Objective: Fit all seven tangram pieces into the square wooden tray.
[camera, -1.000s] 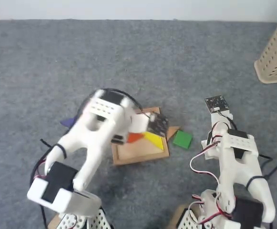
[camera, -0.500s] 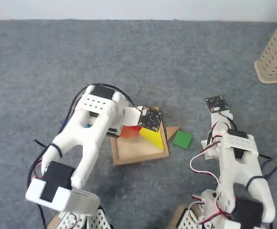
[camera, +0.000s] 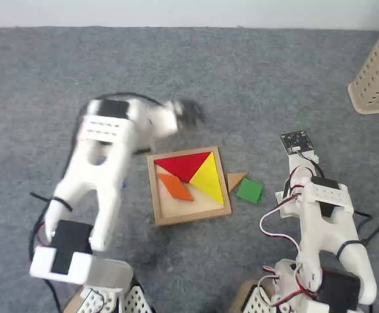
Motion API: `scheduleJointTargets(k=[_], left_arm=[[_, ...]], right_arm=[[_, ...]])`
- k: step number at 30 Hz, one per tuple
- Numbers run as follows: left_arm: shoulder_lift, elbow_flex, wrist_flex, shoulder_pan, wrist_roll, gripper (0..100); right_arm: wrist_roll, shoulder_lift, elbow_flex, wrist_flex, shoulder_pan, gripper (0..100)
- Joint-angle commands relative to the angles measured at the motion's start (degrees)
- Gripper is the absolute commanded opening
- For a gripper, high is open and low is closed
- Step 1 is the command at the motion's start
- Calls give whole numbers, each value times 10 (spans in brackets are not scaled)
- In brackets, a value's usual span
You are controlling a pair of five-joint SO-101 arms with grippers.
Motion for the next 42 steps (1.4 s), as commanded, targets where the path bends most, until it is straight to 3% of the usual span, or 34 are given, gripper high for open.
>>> scheduleJointTargets(k=[1, 4, 7, 14, 17, 23, 30, 42], left_arm=[[-28, -28, 27, -29, 224, 19], [-29, 7, -8, -62, 396, 11], [-29, 73, -91, -94, 520, 11], [-28, 204, -306, -138, 623, 12], [-28, 235, -367, -152, 632, 12], [-25, 242, -378, -152, 633, 12], [-25, 243, -378, -150, 633, 12], [-25, 245, -376, -125, 631, 12]], right_arm=[[4, -18, 1, -15, -2, 228], [4, -23, -8, -25, -14, 128], [4, -23, -33, -24, -44, 19], [-49, -16, -188, 88, -175, 23], [-76, -16, -260, 123, -246, 23], [-85, 30, -344, 131, -362, 6], [-143, 161, -432, 85, -418, 6], [-147, 209, -419, 64, -500, 6]])
